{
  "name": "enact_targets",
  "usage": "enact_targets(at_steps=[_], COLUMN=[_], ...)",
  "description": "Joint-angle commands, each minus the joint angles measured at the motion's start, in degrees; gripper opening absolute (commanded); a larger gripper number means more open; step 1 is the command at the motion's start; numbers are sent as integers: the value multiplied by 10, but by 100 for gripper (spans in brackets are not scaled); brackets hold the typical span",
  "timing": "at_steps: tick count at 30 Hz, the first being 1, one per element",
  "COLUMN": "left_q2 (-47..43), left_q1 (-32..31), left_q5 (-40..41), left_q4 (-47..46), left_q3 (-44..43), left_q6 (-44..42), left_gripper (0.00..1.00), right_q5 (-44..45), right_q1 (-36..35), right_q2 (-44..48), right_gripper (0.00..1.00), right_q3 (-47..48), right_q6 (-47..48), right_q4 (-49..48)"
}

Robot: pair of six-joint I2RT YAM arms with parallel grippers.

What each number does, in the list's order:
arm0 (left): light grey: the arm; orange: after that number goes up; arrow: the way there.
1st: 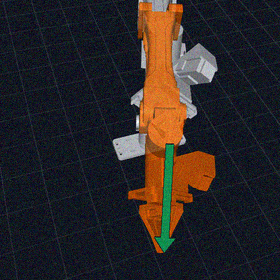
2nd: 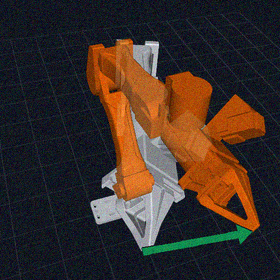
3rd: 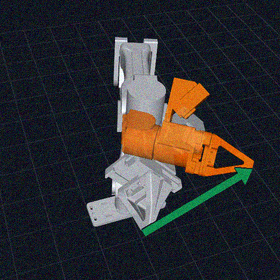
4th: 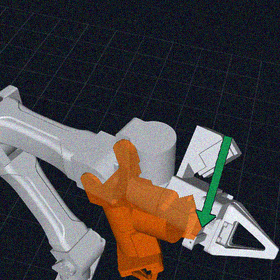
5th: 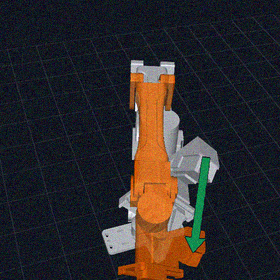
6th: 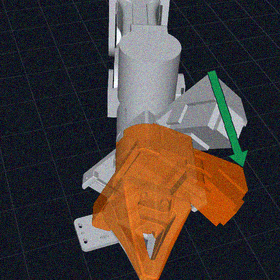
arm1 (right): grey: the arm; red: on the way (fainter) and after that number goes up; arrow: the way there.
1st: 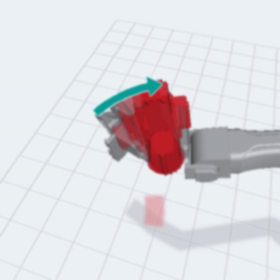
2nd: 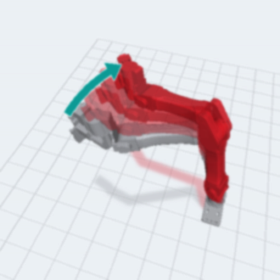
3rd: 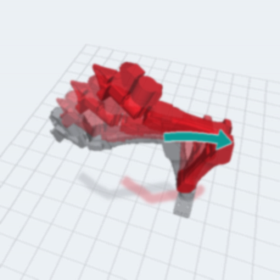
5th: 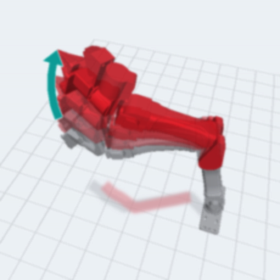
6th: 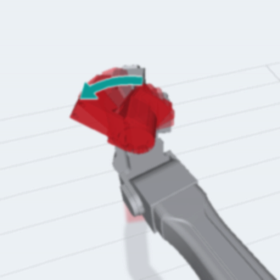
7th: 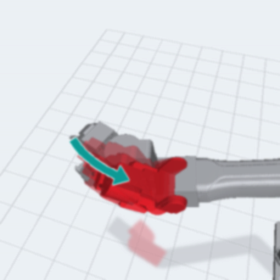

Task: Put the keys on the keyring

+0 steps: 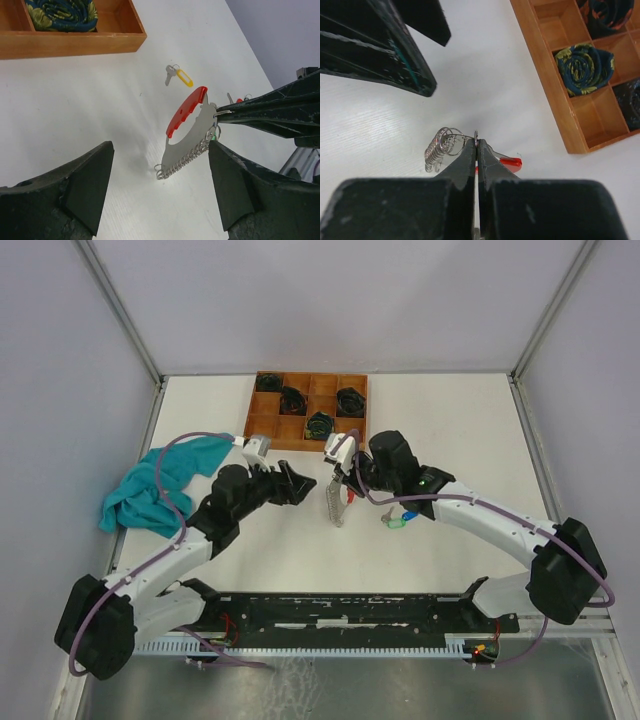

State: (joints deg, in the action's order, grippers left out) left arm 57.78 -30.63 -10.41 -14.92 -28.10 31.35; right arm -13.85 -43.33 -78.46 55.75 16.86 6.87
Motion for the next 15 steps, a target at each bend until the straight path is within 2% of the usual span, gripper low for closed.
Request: enact_targets(at_steps=[1, 3, 9, 11, 15], left_q2=[31, 52, 119, 132, 138], left_q1=[-1, -2, -1, -1, 0], left_q5=[-3, -8, -71, -83, -88], left_q4=[-101, -154, -322, -336, -338], left_q3=[-21, -7, 34, 35, 21], left_q6=[-107, -112, -158, -196, -281], left_gripper=[84, 85, 83, 78, 78], right_q5=[-72, -87, -125, -148, -149], right_q1=[10, 12, 34, 41, 47], right_q2=[18, 19, 4, 4, 8], right_gripper=[1, 1, 1, 1, 1], right_q3=[31, 30, 35, 32, 15], right_q6=[86, 104, 57, 47, 35], right_q4=[-43, -40, -29, -32, -55])
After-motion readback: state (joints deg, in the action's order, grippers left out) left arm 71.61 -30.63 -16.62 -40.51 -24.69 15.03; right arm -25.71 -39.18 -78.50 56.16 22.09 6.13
